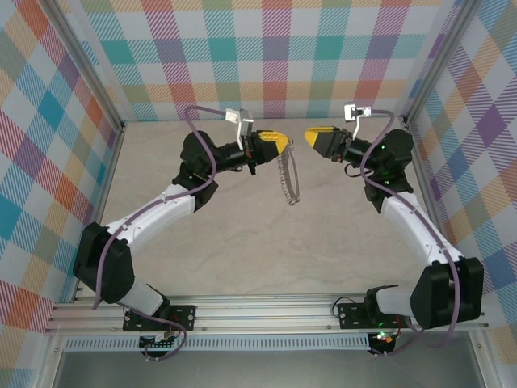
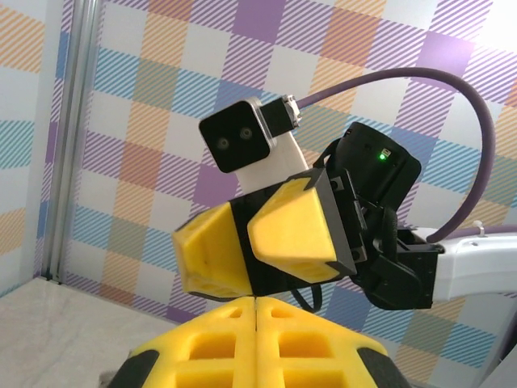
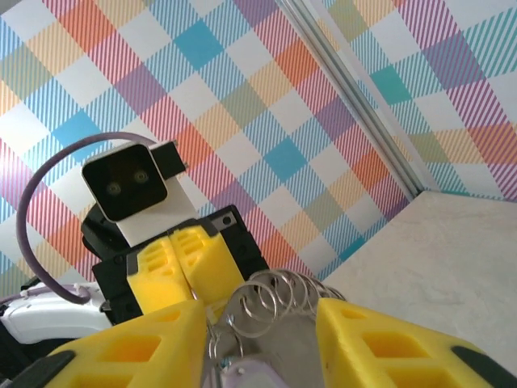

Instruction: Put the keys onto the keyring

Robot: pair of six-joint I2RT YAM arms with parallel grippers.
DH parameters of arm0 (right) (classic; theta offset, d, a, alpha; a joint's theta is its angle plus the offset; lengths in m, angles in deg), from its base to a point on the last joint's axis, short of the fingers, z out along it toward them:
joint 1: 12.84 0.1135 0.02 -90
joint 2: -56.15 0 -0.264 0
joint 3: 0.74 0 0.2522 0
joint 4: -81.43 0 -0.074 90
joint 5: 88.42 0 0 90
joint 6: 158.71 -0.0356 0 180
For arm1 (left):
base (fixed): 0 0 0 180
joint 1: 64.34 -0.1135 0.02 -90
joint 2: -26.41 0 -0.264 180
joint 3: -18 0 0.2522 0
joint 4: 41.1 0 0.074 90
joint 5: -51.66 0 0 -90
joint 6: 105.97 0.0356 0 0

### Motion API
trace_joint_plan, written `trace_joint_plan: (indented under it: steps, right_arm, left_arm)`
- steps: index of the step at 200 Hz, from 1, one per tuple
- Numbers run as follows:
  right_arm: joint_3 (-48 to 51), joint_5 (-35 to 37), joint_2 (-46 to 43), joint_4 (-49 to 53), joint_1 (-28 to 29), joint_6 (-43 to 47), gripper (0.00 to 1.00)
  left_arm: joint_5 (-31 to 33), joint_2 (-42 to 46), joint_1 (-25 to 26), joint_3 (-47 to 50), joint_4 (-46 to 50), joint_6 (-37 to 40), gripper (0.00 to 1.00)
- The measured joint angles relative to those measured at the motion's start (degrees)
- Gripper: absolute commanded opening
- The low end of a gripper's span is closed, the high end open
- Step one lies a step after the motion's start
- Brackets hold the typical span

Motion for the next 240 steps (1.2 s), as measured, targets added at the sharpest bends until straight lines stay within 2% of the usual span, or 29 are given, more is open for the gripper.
trace_joint_plan:
  steps: [45, 81, 131, 200, 216, 240]
  right_arm:
    - [0.0, 0.0, 4.0, -8.2, 2.0, -6.6, 0.46]
    - [0.0, -0.3, 4.2, -9.5, 4.3, -7.4, 0.41]
    - [-0.1, -0.5, 4.2, -10.3, 5.0, -7.5, 0.29]
    - [-0.1, -1.4, 4.2, -10.1, 5.8, -7.4, 0.28]
    - [-0.1, -1.6, 4.2, -10.1, 6.1, -7.3, 0.20]
    - [-0.1, -2.1, 4.3, -10.2, 6.3, -7.0, 0.00]
  left_arm:
    - [0.5, -0.5, 0.0, 0.0, -1.4, -2.1, 0.00]
    - [0.5, -0.5, 0.0, 0.0, -2.1, -2.3, 0.00]
    - [0.5, -0.5, 0.0, 0.0, -2.1, -2.3, 0.00]
    - [1.0, -0.5, 0.0, 0.0, -2.1, -2.3, 0.00]
    - [1.0, -0.5, 0.0, 0.0, -2.1, -2.3, 0.00]
    - [1.4, -0.5, 0.0, 0.0, -1.9, -2.4, 0.00]
